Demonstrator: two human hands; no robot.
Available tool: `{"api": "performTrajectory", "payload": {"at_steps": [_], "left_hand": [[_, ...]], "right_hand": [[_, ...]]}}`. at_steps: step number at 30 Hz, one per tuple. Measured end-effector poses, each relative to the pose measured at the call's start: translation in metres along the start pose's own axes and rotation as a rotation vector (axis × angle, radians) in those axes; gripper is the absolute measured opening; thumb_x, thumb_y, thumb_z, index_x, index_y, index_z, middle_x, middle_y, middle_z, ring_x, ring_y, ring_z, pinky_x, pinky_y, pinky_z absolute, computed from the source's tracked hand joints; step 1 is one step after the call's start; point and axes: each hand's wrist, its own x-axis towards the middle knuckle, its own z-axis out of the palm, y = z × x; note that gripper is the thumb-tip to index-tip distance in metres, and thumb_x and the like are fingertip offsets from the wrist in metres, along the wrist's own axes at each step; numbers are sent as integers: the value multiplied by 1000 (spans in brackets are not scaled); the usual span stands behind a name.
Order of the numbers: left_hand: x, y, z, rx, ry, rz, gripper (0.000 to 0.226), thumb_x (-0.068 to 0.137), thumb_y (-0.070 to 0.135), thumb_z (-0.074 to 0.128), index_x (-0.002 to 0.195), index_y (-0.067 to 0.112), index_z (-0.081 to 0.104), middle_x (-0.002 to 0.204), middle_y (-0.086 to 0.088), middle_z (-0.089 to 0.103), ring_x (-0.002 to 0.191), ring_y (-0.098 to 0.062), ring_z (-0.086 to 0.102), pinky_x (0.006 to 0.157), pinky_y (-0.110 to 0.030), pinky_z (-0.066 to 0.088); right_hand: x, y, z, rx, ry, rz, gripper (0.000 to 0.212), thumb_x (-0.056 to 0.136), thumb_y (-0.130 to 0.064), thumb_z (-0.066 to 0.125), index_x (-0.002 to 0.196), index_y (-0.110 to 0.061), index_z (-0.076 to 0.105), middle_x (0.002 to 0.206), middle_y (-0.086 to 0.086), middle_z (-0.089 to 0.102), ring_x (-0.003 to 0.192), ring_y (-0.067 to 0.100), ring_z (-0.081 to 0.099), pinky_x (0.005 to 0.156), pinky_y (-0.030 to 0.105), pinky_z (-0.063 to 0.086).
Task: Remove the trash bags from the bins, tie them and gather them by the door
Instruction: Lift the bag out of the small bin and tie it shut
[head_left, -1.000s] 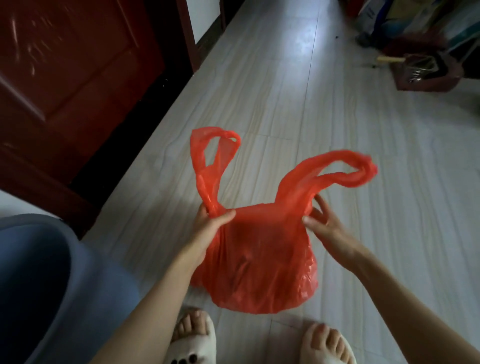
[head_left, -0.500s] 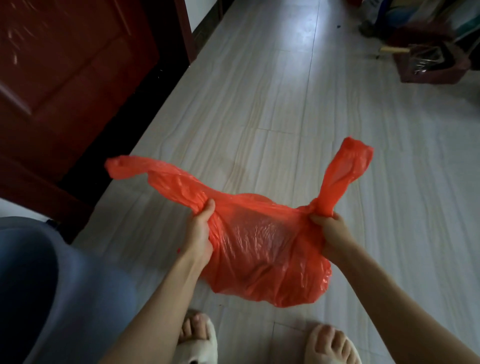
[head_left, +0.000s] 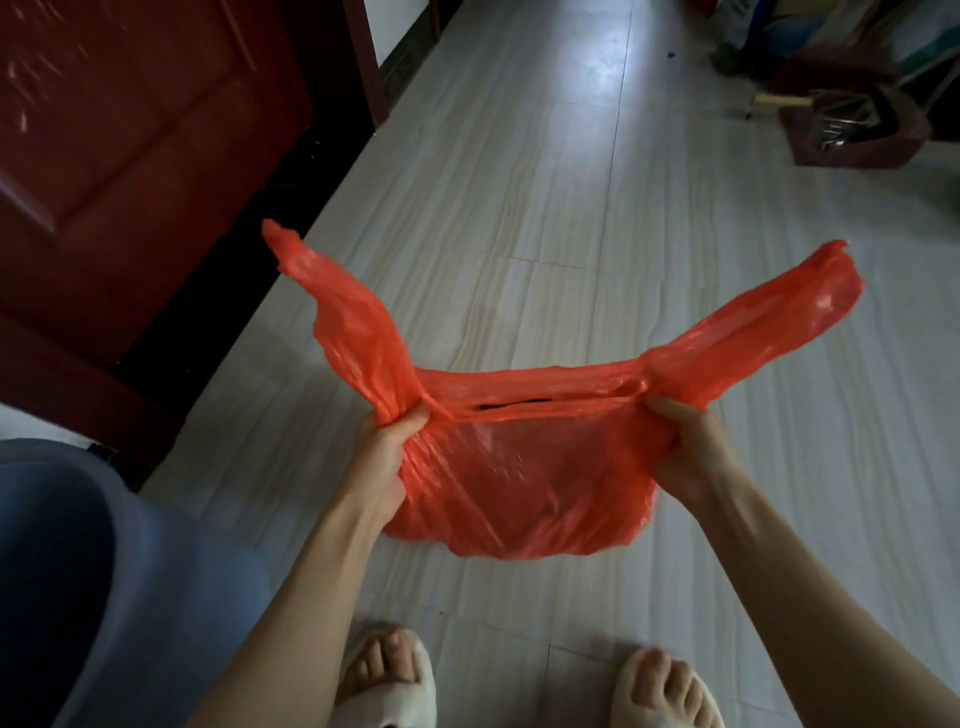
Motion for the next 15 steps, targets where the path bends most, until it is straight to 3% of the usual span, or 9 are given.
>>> {"api": "performTrajectory", "payload": {"at_steps": [4,7,8,10,12,15], "left_hand": [[0,-1,5,-43,-47,-28,19,91,14,49,81,11,65,60,4,72,56,-7,68,62,-25,56],[-2,2,13,6,-114,104,29,95,16,40,99,4,66,71,9,75,71,-1,69,71,-17,54],[-3,4,16,-51,-149,98,35,95,20,38,101,1,67,76,5,76,77,-4,70,78,-20,53],[-5,12,24,-228,-232,-45,51,95,32,34,86,-1,72,81,-8,76,79,-16,71,85,-33,50],[-10,19,34,-348,-286,-197,67,94,41,30,68,-1,74,74,-14,74,70,-20,72,77,-35,51],[-10,17,45,-406,-123,-213,72,97,32,28,36,10,59,39,-3,57,40,-17,62,62,-31,51]], "right_hand": [[0,1,0,-11,-115,-24,15,87,-3,48,88,-7,62,67,2,73,63,12,69,60,24,59],[0,6,3,-307,-8,-148,21,90,-3,46,79,-15,60,71,4,65,68,15,62,65,26,53],[0,8,4,-428,49,-190,26,90,-2,44,75,-19,58,72,4,60,68,16,56,65,27,48],[2,14,5,-618,100,-247,33,89,0,41,70,-23,56,70,3,55,68,17,50,65,29,42],[2,20,5,-658,122,-242,35,88,1,41,68,-23,57,69,3,55,69,19,50,66,30,42],[-2,28,9,-464,137,-120,26,89,-2,45,72,-19,57,71,4,55,68,16,52,65,28,44]]}}
